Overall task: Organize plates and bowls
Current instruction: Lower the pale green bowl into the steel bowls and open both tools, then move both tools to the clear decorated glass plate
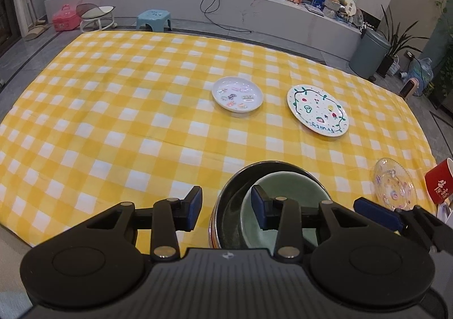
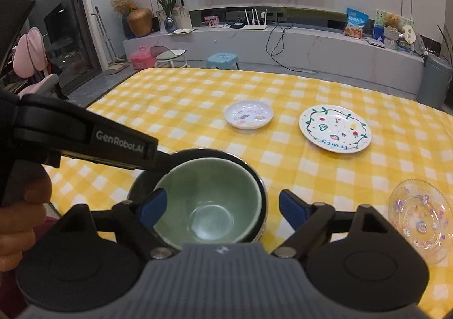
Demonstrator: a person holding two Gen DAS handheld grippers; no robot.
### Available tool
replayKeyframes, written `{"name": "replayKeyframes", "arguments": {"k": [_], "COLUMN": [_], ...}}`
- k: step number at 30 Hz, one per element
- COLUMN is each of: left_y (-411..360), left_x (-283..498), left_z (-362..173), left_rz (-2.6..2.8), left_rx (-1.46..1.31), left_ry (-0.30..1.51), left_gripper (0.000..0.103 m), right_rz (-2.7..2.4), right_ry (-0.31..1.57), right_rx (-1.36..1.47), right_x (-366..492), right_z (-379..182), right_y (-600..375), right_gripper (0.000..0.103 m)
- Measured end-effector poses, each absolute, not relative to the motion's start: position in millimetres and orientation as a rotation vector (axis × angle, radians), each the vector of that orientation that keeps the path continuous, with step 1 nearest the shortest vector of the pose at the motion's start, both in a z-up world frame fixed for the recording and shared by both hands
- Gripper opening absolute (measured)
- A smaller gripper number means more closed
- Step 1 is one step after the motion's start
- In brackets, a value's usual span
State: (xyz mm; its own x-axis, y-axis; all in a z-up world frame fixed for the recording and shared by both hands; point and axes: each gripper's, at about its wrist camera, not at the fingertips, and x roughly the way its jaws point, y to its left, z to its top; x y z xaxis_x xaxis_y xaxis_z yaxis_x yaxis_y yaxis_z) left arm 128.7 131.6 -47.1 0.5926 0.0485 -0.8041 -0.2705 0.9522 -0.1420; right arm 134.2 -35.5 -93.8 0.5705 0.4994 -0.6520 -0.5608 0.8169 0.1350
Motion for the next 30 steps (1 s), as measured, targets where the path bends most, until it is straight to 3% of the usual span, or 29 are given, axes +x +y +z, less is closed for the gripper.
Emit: {"name": "replayKeyframes", "arguments": {"k": [3,13,30], "left_y": [124.2,97.2,102.1], "left_x": [129.5,139.3,131.9], "left_z": [-49.3,-69.0,-55.8], "left_rz": [0.133,0.229,0.23], "left_rx": [-0.218,0.006,0.009], "left_ry": [0.932,0.996,0.943], "left_gripper": [0.051,0.053,0.048], "right_rz": [0.592,0.537,0.517], "right_ry": [0.731,0.837,0.823], "right_rx": [-0.082,-0.102,-0.063], "right_x": [140.1,156.2,158.4], "right_z": [-92.2,-115.0,-106.8], "right_y": [-43.4,-44.7,-62.0], "right_gripper": [0.085,0.085,0.085]}}
